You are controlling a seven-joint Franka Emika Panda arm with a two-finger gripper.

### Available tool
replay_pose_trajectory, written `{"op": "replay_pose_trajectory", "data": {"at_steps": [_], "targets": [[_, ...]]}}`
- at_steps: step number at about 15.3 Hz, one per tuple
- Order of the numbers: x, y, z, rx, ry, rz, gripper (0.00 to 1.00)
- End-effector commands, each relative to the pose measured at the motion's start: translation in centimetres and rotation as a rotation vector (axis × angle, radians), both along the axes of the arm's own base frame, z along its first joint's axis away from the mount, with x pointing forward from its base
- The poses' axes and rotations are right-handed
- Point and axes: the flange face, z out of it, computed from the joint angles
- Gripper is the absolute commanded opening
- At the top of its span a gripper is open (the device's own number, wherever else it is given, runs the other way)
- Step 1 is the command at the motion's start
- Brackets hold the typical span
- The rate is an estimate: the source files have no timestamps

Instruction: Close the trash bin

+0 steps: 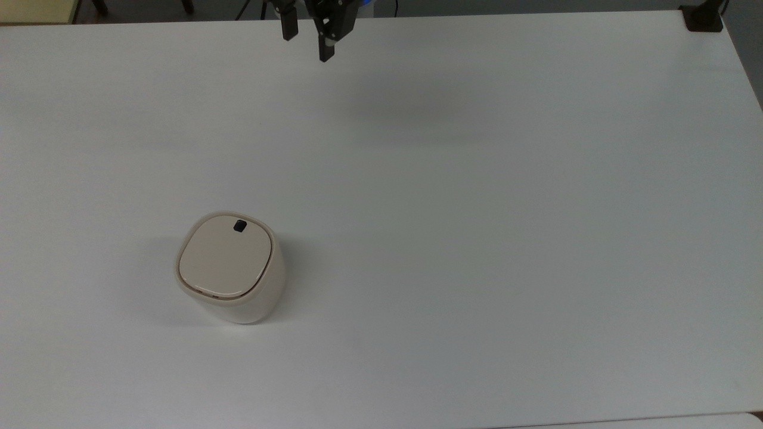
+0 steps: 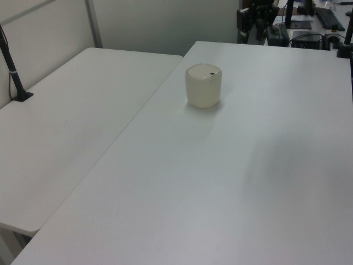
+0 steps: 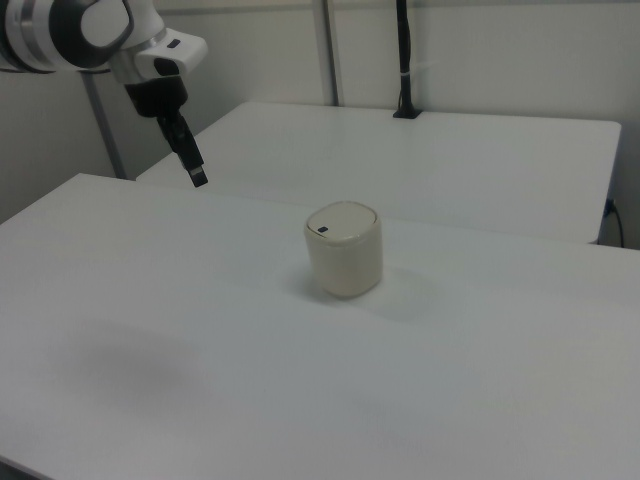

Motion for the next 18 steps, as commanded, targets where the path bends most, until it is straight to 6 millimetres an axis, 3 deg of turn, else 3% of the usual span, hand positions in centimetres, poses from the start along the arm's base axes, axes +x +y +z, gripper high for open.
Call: {"op": "replay_pose_trajectory", "data": {"at_steps": [1, 5, 7, 10, 18], "targets": [[-1.9, 0.5, -0.2, -0.012, 0.027, 0.204, 1.00], [-1.4, -1.2, 0.7, -0.051, 0.017, 0.394, 1.00], [-0.6, -1.4, -0.2, -0.074, 0.044, 0.484, 1.00], [0.8, -2.2, -0.4, -0.092, 0.045, 0.488, 1.00], [0.6, -2.4, -0.6, -0.084, 0.071, 0.483, 1.00]]}}
